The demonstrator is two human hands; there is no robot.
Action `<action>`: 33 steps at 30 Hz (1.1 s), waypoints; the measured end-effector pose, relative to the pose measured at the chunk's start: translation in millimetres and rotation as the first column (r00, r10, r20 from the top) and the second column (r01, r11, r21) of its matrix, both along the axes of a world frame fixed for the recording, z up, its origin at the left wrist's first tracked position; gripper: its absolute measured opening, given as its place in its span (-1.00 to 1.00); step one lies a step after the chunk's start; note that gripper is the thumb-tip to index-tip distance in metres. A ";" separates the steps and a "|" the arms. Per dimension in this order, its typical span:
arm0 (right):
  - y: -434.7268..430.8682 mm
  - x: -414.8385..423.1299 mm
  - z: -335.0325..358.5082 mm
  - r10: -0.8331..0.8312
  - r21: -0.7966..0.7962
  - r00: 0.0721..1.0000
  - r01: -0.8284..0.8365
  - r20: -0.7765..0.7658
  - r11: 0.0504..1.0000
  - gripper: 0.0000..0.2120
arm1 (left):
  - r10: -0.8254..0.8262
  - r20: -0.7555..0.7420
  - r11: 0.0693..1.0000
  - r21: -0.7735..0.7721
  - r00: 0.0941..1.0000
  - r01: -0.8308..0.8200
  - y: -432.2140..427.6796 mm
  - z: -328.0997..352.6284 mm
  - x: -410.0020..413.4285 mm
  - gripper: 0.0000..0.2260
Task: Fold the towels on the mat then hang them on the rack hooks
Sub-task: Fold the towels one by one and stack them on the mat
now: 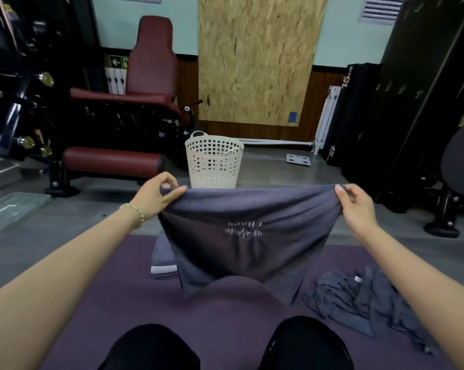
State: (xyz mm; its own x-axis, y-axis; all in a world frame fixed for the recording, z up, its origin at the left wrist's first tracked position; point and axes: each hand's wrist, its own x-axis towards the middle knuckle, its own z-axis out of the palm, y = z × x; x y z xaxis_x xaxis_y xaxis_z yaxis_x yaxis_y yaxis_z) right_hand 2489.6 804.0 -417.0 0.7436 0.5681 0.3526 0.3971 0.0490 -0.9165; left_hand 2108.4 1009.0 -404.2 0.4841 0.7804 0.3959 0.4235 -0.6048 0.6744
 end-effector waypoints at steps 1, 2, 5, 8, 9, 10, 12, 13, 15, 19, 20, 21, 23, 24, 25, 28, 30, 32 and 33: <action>-1.8 0.8 2.0 -0.011 -0.029 0.999 0.012 0.043 1.000 -0.82 | -0.047 -0.094 0.999 -0.007 0.994 0.046 2.9 -0.9 0.2 -0.81; -2.8 0.1 3.8 -0.021 -0.052 0.997 0.025 0.079 0.998 -0.83 | -0.073 -0.190 0.997 -0.033 0.979 0.068 4.0 -1.0 1.1 -0.77; -3.9 -3.0 1.1 -0.062 -0.108 0.991 0.075 0.122 0.991 -0.84 | -0.090 -0.299 0.994 -0.078 0.950 0.070 7.8 -4.0 5.0 -0.52; -8.9 -5.4 -15.5 -0.085 -0.126 0.995 0.090 0.045 0.988 -0.82 | -0.131 -0.206 0.973 -0.213 0.970 0.086 6.3 -10.6 15.7 -0.52; -10.8 -7.4 -21.5 -0.083 -0.132 0.996 0.084 0.017 0.988 -0.82 | -0.165 -0.157 0.950 -0.292 0.974 0.114 4.5 -13.8 21.5 -0.57; -12.7 -10.5 -26.5 -0.070 -0.139 0.998 0.068 -0.008 0.988 -0.81 | -0.193 -0.093 0.916 -0.375 0.977 0.145 1.8 -17.2 28.3 -0.64; -13.7 -16.2 -35.4 -0.025 -0.149 0.998 0.017 -0.054 0.989 -0.80 | -0.211 0.029 0.838 -0.510 0.977 0.196 -1.9 -25.1 43.3 -0.71; -12.6 -18.5 -39.5 -0.006 -0.150 0.997 -0.005 -0.072 0.989 -0.80 | -0.212 0.073 0.805 -0.552 0.975 0.217 -1.8 -30.3 51.5 -0.71; -7.8 -19.0 -48.9 0.017 -0.147 0.996 -0.030 -0.089 0.989 -0.79 | -0.194 0.136 0.754 -0.613 0.972 0.236 1.1 -42.3 68.7 -0.71; 10.2 -2.3 -79.2 0.004 -0.188 0.991 -0.030 -0.135 0.982 -0.81 | -0.109 0.184 0.710 -0.673 0.977 0.206 17.4 -82.9 106.7 -0.76; 15.9 4.3 -90.6 -0.013 -0.211 0.989 -0.019 -0.146 0.977 -0.82 | -0.091 0.176 0.706 -0.683 0.980 0.188 25.0 -98.0 116.7 -0.75; 22.3 12.2 -103.8 -0.028 -0.227 0.988 -0.007 -0.151 0.974 -0.82 | -0.075 0.147 0.709 -0.687 0.986 0.156 33.4 -113.7 127.5 -0.73; 36.2 31.6 -133.5 -0.051 -0.247 0.989 0.015 -0.142 0.969 -0.81 | -0.053 0.070 0.731 -0.677 0.996 0.086 52.5 -146.1 149.3 -0.74; 43.7 42.2 -149.0 -0.058 -0.259 0.989 0.021 -0.137 0.966 -0.80 | -0.047 0.027 0.742 -0.668 0.999 0.053 62.7 -162.2 161.2 -0.77; 52.0 53.5 -165.6 -0.063 -0.274 0.989 0.024 -0.135 0.961 -0.79 | -0.045 -0.012 0.753 -0.657 0.999 0.026 73.2 -178.5 173.4 -0.79; 80.6 91.0 -218.0 -0.113 -0.356 0.984 0.057 -0.137 0.933 -0.81 | -0.059 -0.129 0.800 -0.599 0.990 -0.030 106.4 -231.3 212.1 -0.81; 101.2 118.9 -255.3 -0.156 -0.419 0.978 0.085 -0.137 0.904 -0.81 | -0.069 -0.211 0.835 -0.547 0.975 -0.060 128.1 -266.3 238.7 -0.82; 121.0 147.3 -291.0 -0.181 -0.493 0.978 0.108 -0.102 0.863 -0.81 | -0.072 -0.301 0.868 -0.488 0.951 -0.089 149.3 -296.8 264.0 -0.80; 130.6 160.3 -305.8 -0.186 -0.553 0.980 0.119 -0.066 0.825 -0.82 | -0.073 -0.355 0.887 -0.450 0.932 -0.103 159.2 -310.5 275.9 -0.77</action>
State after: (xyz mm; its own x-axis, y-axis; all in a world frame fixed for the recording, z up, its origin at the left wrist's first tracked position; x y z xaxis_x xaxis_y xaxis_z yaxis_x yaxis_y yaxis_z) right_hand 2649.9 934.6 -722.8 0.8519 0.5189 -0.0701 0.2515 -0.5228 -0.8145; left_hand 2384.3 1168.1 -714.7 0.5088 0.8376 -0.1988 0.6914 -0.2600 0.6741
